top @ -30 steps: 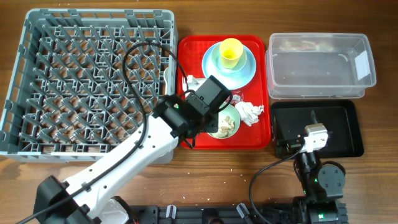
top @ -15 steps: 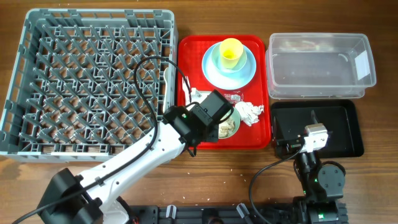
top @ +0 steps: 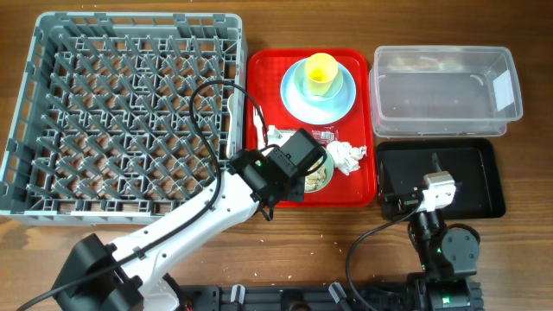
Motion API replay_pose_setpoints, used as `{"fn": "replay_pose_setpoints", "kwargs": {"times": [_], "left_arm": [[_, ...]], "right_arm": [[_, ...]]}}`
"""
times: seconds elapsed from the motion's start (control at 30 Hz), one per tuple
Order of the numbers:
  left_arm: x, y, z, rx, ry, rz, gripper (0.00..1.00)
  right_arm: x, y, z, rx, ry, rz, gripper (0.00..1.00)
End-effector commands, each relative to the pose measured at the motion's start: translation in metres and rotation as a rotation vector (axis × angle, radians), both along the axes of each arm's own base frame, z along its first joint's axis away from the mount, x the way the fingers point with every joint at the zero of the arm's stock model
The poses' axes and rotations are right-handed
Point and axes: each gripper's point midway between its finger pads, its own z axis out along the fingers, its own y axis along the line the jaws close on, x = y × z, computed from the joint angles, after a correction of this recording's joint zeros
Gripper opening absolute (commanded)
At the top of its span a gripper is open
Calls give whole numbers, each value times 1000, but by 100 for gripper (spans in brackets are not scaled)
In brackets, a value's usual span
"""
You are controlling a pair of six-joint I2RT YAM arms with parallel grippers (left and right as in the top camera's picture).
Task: Sort waste into correct bins and load items into the dishwasher rack
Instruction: 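Move the left gripper back to the tray and grasp the white fork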
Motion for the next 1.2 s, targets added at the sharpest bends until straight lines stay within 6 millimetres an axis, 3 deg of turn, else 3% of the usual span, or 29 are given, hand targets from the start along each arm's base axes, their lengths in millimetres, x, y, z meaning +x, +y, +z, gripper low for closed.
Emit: {"fn": "replay_pose_setpoints", "kwargs": {"times": [0.0, 1.03, 1.17], "left_arm": [[-4, 0, -5, 4, 19, 6, 49], [-4, 1, -5, 5, 20, 6, 50], [6, 7, -4, -4, 12, 43, 49]], "right_arm": [[0, -1, 1, -5, -5, -8, 100], [0, -1, 1, -4, -5, -8, 100], [0, -1, 1, -5, -5, -8, 100]]}}
